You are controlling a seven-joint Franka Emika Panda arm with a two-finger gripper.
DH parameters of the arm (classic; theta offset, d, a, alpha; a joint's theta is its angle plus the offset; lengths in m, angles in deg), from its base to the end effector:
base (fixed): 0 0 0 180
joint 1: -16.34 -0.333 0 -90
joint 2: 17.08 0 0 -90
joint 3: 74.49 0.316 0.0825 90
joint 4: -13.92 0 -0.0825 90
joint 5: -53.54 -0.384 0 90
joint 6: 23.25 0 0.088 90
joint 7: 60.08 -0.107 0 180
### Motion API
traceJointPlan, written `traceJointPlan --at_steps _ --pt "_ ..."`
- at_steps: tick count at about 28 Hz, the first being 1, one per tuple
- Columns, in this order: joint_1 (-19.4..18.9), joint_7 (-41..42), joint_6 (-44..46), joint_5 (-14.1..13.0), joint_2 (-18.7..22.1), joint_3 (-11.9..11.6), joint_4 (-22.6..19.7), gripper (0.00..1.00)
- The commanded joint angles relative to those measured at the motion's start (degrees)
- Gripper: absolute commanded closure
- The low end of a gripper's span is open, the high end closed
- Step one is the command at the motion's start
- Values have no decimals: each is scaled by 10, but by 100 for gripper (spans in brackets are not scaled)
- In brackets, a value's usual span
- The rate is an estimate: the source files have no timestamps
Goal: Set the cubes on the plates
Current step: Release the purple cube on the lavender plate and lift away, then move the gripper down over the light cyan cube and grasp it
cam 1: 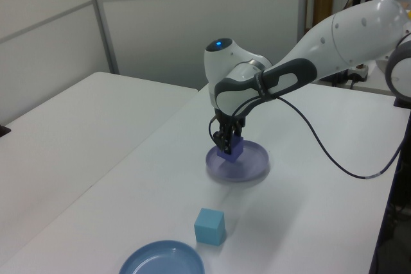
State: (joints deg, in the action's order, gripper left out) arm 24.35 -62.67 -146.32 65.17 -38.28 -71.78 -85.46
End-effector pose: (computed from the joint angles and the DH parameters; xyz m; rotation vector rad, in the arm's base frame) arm 0.6529 -0.0718 0.3712 2.9841 -0.0508 0.0608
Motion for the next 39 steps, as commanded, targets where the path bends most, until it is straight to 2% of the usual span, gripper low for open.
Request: traceJointPlan --at_steps 1,3,4,9,15,17,18,22,23,27,28,30,32,33,39 --pt "1 7 -19 -5 -10 -1 -6 65" --pt "4 8 -18 -6 -12 -1 -7 16" --pt "6 8 -17 -9 -11 -1 -6 0" --pt "8 6 -13 -13 0 0 -4 0" --pt "1 7 20 -48 24 9 -4 0" --pt "1 6 32 -49 31 22 -5 0" --pt "2 3 46 -50 36 38 -5 0" --pt "0 0 74 -51 46 64 -10 0" --pt "-1 0 74 -52 54 83 -23 0" --pt "-2 0 72 -56 76 113 -54 0" --pt "-2 0 71 -69 90 127 -76 0" --pt "-3 0 68 -82 107 140 -94 0" --pt "-4 0 68 -85 114 152 -107 0" --pt "-10 0 68 -85 115 168 -110 0" --pt "-44 -8 63 -85 106 172 -115 0"
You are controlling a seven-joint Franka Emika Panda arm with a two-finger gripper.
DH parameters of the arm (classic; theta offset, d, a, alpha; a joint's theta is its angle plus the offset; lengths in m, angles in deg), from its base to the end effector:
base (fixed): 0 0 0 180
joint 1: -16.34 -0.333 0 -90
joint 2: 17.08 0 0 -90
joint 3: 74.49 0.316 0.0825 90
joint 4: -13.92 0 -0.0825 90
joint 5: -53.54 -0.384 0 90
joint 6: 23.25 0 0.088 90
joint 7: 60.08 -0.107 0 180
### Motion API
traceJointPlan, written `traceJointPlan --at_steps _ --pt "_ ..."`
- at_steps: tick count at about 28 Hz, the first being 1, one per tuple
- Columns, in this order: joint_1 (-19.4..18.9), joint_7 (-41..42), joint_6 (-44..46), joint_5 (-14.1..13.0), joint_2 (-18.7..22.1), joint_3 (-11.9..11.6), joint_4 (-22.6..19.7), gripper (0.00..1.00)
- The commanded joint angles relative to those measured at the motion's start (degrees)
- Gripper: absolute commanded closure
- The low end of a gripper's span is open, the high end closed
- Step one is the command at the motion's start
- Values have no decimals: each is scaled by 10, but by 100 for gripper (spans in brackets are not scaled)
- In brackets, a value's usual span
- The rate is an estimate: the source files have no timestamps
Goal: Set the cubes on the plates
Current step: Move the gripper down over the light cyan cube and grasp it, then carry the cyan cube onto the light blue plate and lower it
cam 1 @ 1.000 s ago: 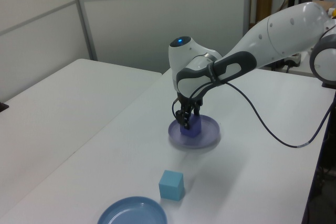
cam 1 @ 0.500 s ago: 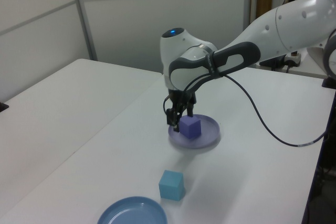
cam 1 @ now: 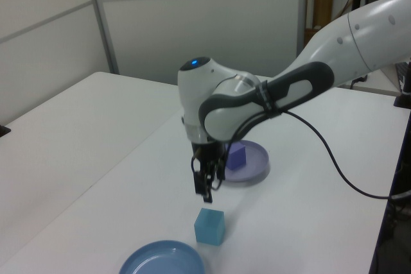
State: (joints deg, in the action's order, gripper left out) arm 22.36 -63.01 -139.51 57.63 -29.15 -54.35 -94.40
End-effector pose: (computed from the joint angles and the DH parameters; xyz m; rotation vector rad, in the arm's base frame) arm 0.5841 0.1336 0.3958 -3.1202 -0.3505 0.0926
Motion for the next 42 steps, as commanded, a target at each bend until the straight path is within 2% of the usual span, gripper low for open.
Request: traceJointPlan --at_steps 1,4,10,14,15,16,18,19,20,21,24,28,31,33,37,39,42 --pt "-29 -7 -10 -8 11 -2 -27 0" --pt "-46 -13 -18 0 -1 -3 -28 0" --pt "-53 -47 -38 45 -38 -3 -25 0" --pt "-51 -50 -45 51 -49 -3 -25 0" --pt "-51 -49 -51 52 -52 -3 -25 12" --pt "-50 -49 -53 54 -52 -3 -25 18" --pt "-50 -49 -56 58 -53 -3 -25 44" --pt "-50 -49 -57 58 -53 -4 -25 51" --pt "-51 -49 -57 58 -53 -4 -25 67" --pt "-50 -50 -57 58 -52 -4 -24 75" --pt "-46 -51 -51 53 -41 -4 -20 92" --pt "-35 -55 -35 43 -12 -5 -7 92" --pt "-35 -54 -6 8 -2 -4 30 91" --pt "-38 -54 0 -2 -4 -1 43 91" --pt "-86 -86 0 0 -9 -1 50 90" --pt "-122 -115 -3 7 -20 -1 50 90" --pt "-149 -144 -6 21 -32 -1 50 90"
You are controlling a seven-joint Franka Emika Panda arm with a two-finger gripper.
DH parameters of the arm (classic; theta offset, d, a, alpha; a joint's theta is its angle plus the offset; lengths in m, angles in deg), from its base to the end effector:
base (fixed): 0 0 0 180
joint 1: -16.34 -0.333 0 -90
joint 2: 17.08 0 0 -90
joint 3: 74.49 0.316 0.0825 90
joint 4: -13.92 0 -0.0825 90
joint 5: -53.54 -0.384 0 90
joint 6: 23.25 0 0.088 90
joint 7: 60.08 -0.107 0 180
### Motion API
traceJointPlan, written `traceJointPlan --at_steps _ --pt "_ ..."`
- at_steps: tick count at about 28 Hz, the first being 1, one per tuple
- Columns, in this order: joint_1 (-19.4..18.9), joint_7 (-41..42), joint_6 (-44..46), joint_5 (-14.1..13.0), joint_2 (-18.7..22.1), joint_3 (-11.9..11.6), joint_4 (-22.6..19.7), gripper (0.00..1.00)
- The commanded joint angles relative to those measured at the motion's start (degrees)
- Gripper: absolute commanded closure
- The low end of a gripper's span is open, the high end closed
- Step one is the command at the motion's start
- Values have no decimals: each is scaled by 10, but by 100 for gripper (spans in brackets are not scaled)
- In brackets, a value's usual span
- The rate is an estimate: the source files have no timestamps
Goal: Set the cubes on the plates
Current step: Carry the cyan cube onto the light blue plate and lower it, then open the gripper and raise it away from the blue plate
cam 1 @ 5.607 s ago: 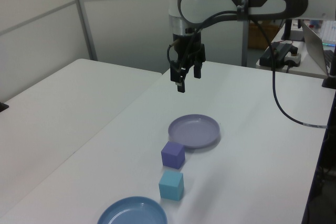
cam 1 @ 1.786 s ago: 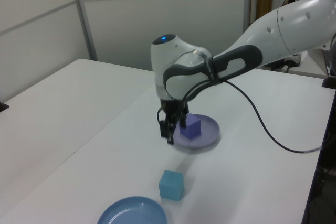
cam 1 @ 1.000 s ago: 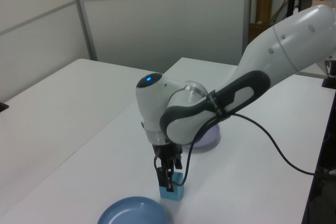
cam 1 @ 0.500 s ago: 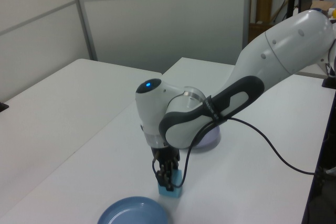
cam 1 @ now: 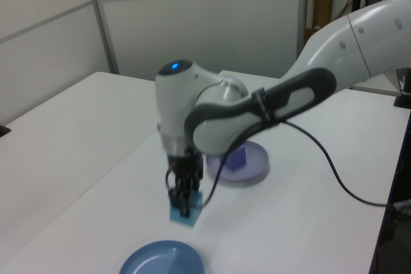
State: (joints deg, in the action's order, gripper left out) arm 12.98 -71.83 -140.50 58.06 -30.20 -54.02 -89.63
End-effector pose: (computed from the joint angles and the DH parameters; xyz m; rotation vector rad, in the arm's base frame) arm 0.5741 0.2349 0.4255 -3.1034 -0.3688 -0.0338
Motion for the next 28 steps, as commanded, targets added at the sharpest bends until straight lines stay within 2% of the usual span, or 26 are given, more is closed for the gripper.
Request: traceJointPlan --at_steps 1,11,13,14,16,23,28 --pt "-66 -76 2 32 -31 -4 5 89" --pt "-94 -157 -59 97 -70 -4 6 84" --pt "-99 -167 -68 109 -75 -4 6 79" --pt "-101 -172 -69 115 -75 -4 6 57" --pt "-101 -174 -69 116 -75 -4 6 0" --pt "-101 -176 -57 105 -48 -3 12 0" --pt "-98 -176 15 66 -5 -3 34 0"
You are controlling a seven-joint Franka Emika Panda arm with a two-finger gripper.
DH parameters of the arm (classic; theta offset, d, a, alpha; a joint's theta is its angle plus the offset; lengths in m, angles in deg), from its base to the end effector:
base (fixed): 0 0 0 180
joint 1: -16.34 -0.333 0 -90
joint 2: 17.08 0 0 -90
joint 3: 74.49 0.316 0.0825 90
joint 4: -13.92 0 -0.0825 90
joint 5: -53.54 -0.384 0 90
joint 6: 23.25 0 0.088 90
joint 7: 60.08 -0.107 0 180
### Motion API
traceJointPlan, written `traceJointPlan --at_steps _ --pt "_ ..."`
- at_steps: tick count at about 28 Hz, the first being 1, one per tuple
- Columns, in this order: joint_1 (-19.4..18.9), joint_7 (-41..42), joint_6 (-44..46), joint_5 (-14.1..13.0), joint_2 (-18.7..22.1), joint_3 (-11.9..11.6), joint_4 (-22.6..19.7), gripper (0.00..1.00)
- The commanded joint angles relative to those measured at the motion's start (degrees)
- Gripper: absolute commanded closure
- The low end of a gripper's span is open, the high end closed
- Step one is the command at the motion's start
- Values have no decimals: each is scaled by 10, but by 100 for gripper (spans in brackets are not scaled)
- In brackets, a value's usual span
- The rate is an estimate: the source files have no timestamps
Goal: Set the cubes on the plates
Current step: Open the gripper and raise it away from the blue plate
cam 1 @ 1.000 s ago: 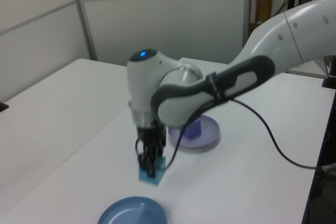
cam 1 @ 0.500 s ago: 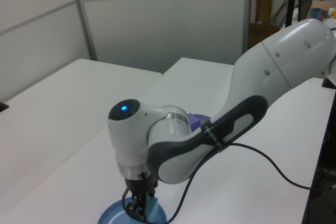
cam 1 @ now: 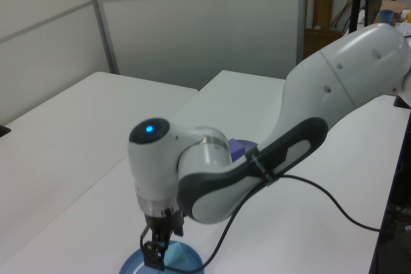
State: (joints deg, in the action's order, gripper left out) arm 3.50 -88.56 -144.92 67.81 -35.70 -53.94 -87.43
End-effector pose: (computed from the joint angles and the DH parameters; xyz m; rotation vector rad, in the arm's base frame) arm 0.5531 0.3297 0.3935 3.0632 0.2933 0.1542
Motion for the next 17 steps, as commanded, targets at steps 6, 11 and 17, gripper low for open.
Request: traceJointPlan --at_steps 6,11,17 --pt "31 9 150 -57 114 -10 20 0" --pt "85 27 188 -91 168 -41 19 0" --pt "91 152 208 -143 210 -141 6 0"
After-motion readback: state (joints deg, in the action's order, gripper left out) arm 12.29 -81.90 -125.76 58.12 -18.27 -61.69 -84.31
